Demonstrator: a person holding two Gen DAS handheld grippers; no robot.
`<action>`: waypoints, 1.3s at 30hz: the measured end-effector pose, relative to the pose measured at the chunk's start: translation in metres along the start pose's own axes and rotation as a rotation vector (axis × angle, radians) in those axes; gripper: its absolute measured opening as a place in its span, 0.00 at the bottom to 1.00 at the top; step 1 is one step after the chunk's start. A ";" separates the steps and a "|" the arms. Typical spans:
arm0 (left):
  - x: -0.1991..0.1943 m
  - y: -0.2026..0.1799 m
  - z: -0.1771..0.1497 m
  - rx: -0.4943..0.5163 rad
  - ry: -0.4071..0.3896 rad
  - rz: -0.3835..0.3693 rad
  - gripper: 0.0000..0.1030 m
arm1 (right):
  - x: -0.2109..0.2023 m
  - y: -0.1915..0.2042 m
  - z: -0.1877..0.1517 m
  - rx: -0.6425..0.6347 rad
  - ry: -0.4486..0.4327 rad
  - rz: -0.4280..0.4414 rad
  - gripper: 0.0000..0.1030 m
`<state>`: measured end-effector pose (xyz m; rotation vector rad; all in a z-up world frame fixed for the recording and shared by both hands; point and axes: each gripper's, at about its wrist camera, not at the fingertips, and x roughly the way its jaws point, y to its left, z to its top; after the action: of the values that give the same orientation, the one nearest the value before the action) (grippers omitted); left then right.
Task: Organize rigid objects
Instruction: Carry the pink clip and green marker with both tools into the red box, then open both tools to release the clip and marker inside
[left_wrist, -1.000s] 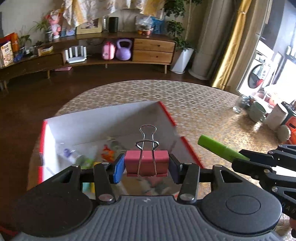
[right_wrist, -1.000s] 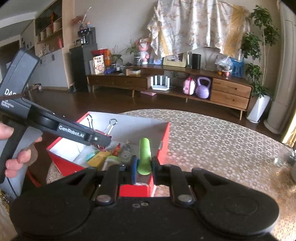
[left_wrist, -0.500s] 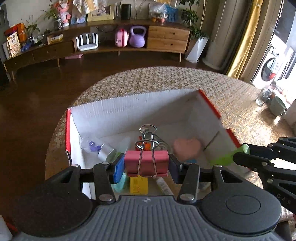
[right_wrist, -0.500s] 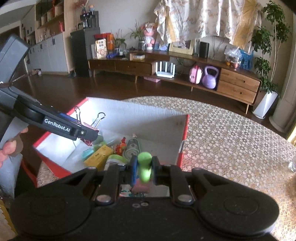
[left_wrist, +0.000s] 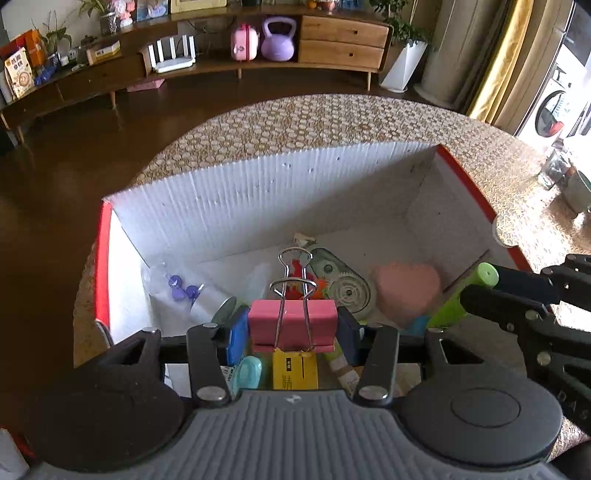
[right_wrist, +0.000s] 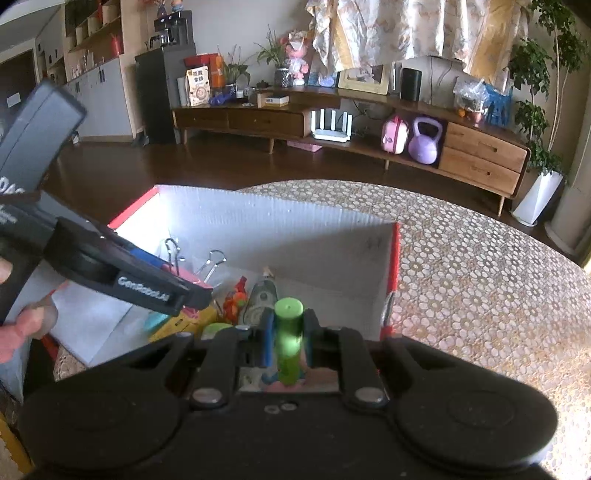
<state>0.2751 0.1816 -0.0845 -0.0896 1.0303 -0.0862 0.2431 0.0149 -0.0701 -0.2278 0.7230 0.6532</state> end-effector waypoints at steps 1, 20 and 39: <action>0.003 0.001 0.000 -0.002 0.008 -0.005 0.48 | 0.000 0.001 -0.001 -0.003 0.001 0.002 0.14; 0.009 -0.002 -0.007 -0.022 0.052 0.004 0.48 | -0.004 0.009 -0.013 0.015 0.062 0.043 0.26; -0.063 -0.016 -0.033 -0.002 -0.132 0.034 0.70 | -0.058 0.009 -0.016 0.056 -0.011 0.054 0.57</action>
<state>0.2139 0.1716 -0.0460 -0.0779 0.9000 -0.0476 0.1960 -0.0126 -0.0422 -0.1538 0.7382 0.6845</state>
